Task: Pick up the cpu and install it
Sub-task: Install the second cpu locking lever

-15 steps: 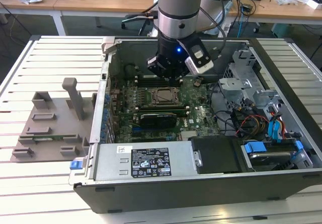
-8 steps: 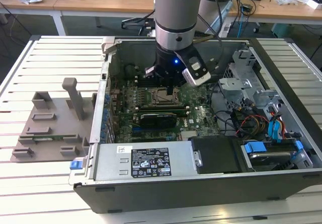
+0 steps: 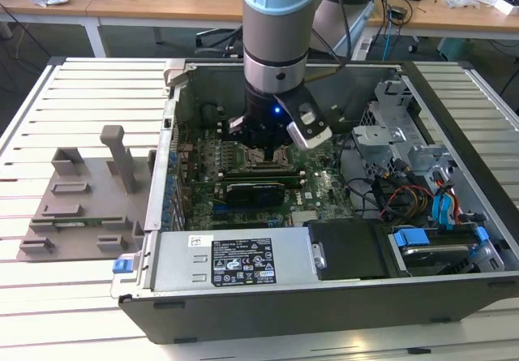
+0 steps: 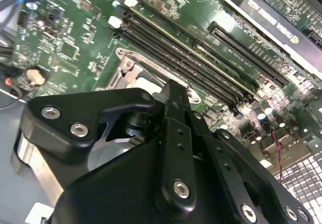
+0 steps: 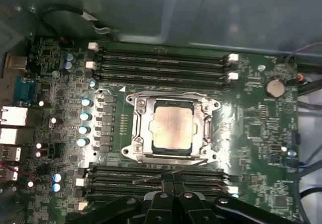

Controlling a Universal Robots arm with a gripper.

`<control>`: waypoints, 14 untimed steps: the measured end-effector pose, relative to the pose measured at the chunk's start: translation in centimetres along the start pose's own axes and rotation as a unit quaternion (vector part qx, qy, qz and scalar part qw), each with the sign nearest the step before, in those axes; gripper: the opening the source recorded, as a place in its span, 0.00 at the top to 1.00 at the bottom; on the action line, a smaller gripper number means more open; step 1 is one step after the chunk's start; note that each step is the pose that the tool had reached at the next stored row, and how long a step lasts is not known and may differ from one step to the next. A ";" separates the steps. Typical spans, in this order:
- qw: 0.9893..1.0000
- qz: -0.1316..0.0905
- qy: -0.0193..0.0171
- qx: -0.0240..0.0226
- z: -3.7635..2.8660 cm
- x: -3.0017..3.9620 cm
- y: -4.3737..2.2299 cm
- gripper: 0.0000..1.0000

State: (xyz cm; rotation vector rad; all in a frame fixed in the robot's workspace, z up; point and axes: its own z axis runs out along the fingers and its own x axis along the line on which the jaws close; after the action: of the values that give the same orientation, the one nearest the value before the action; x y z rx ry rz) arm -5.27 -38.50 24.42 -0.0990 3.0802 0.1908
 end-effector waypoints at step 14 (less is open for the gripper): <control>1.000 -0.003 0.000 -0.007 3.46 3.81 -0.20 0.89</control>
State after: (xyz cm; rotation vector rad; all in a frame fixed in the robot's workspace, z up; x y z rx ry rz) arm -8.89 -38.51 20.75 -0.1080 3.0785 0.2118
